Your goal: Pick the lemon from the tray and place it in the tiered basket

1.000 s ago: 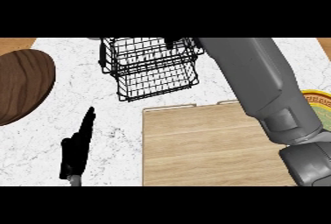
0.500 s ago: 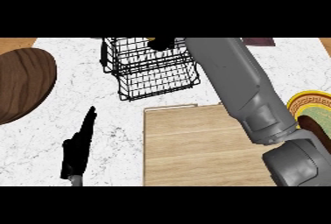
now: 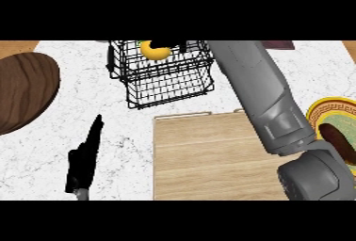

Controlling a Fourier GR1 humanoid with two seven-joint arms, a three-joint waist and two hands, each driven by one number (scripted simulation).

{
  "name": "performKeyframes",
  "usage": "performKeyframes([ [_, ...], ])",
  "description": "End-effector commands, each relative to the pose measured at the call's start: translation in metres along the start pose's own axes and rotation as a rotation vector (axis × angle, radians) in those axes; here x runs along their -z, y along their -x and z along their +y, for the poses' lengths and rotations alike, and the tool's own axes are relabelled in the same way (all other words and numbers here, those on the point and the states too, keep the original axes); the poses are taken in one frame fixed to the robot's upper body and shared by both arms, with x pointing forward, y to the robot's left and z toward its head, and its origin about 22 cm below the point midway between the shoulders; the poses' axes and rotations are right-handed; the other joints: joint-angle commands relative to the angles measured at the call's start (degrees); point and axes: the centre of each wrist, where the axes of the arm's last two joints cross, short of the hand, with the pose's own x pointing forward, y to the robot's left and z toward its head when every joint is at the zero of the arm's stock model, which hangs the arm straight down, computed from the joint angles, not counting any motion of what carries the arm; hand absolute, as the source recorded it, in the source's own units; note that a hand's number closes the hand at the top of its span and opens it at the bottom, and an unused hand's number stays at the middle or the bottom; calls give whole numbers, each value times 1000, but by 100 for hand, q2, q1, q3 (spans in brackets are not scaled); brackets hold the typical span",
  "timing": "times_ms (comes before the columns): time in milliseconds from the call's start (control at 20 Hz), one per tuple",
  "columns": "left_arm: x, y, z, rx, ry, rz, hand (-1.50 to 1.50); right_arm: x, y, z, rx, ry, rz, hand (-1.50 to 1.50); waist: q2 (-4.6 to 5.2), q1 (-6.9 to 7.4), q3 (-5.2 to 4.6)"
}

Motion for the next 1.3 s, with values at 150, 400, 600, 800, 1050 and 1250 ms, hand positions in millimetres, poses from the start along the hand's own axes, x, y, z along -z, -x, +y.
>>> performKeyframes([
  [150,-8,12,12,8,-4,67,0,-6,-14,-64,135,314,-50,-150,-13,-62,-27],
  [400,-12,14,2,-9,-1,61,0,-26,13,-135,118,489,22,-150,30,-22,-27],
  [600,-12,14,22,-18,10,76,0,-70,27,-225,158,542,54,-150,12,-104,-23],
  [800,-1,14,15,-13,-29,82,0,-116,52,-280,193,525,48,-150,12,-178,-20],
  [1050,-19,12,-6,-4,21,43,0,-168,82,-324,161,531,64,-150,68,36,-11],
  [1250,-1,0,-3,-11,9,36,0,-204,74,-358,180,480,40,-150,99,69,-8],
])
